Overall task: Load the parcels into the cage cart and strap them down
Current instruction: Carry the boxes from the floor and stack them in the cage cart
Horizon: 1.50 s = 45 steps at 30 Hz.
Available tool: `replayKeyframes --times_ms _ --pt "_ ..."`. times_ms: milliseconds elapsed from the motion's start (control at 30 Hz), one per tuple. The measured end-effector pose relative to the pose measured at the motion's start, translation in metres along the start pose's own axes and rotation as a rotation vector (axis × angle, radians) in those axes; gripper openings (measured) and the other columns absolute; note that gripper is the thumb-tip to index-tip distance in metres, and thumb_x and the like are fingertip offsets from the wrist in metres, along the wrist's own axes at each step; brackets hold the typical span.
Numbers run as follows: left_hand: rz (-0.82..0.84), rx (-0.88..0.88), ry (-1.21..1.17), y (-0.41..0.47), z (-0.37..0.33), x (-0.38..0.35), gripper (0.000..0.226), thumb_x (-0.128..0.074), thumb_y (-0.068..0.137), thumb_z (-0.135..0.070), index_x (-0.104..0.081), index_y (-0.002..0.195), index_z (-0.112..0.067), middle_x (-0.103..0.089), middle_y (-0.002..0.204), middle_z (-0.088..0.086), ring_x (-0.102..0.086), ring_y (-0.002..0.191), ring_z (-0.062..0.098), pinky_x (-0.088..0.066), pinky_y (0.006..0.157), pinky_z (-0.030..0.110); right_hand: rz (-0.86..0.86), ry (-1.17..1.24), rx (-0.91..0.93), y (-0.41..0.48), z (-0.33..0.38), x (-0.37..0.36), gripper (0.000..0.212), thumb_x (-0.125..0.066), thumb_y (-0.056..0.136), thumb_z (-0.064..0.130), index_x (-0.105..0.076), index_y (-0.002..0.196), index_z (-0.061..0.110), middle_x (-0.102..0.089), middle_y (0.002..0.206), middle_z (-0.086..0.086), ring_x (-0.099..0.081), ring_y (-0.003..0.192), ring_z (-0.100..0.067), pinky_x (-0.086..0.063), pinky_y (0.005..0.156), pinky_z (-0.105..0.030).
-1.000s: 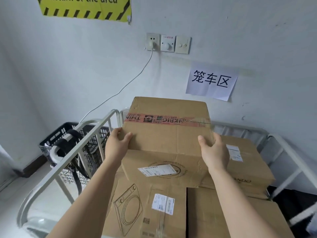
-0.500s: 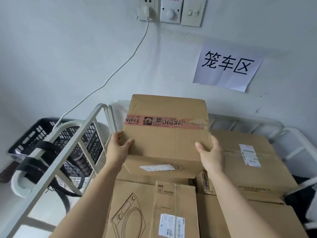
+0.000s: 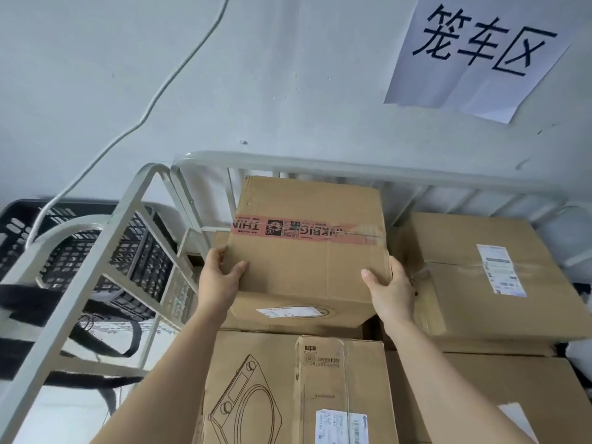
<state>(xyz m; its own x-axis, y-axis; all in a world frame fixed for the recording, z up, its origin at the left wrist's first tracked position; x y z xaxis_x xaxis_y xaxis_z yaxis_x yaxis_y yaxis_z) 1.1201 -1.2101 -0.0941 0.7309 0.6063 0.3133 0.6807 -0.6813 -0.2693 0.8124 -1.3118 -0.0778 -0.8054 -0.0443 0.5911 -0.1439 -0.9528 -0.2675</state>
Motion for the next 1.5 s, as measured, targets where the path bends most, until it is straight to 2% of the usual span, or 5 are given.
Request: replayKeyframes --times_ms 433,567,900,1100,1500 --pt "0.011 0.089 0.124 0.029 0.065 -0.029 0.041 -0.066 0.088 -0.01 -0.049 0.126 -0.01 -0.054 0.116 -0.001 -0.051 0.115 0.019 -0.042 0.09 0.031 0.125 -0.086 -0.116 0.04 -0.051 -0.055 0.067 -0.061 0.094 0.026 -0.028 0.152 0.022 -0.038 0.153 0.0 -0.036 0.14 -0.024 -0.031 0.115 -0.043" --pt "0.019 0.104 0.178 0.038 0.07 -0.032 0.04 -0.067 0.087 -0.011 -0.048 0.123 -0.011 -0.056 0.121 0.005 -0.053 0.111 0.022 -0.047 0.091 0.038 0.149 -0.095 -0.117 0.048 -0.057 -0.062 0.068 -0.059 0.095 0.023 -0.023 0.153 0.021 -0.032 0.156 0.001 -0.03 0.143 -0.022 -0.027 0.116 -0.039" --pt "0.093 0.151 0.47 0.035 0.059 -0.037 0.054 -0.063 0.091 -0.017 -0.036 0.137 -0.008 -0.055 0.127 0.012 -0.052 0.117 0.031 -0.044 0.088 0.04 0.221 -0.371 -0.114 0.044 -0.046 -0.059 0.072 -0.054 0.098 0.03 -0.011 0.155 0.022 -0.04 0.15 -0.008 -0.041 0.135 -0.031 -0.038 0.107 -0.046" --pt "0.198 0.035 0.813 0.013 0.056 -0.035 0.071 -0.065 0.089 -0.027 -0.027 0.146 -0.01 -0.043 0.139 0.011 -0.041 0.129 0.029 -0.041 0.103 0.043 0.255 -0.729 0.111 0.015 -0.028 -0.051 0.076 -0.058 0.095 0.033 -0.015 0.154 0.014 -0.021 0.159 -0.009 -0.024 0.144 -0.028 -0.032 0.112 -0.041" --pt "0.202 -0.214 1.169 -0.058 0.024 0.011 0.044 -0.059 0.091 -0.034 -0.045 0.13 -0.018 -0.046 0.136 -0.002 -0.039 0.129 0.019 -0.04 0.1 0.033 0.34 -0.937 0.461 -0.064 0.019 -0.034 0.055 -0.054 0.096 0.041 -0.037 0.144 0.019 -0.044 0.145 -0.001 -0.035 0.135 -0.023 -0.034 0.108 -0.035"
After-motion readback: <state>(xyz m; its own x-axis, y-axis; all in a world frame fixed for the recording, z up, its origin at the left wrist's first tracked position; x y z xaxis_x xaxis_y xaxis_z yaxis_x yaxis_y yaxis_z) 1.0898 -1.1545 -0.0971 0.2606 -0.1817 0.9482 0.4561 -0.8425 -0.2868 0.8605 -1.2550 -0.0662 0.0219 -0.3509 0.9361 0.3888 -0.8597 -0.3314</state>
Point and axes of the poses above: each hand's wrist, its own y-axis towards the middle knuckle, its own x-axis out of the back of the hand, z = x × y, the point moved 5 cm from there along y, towards the middle knuckle
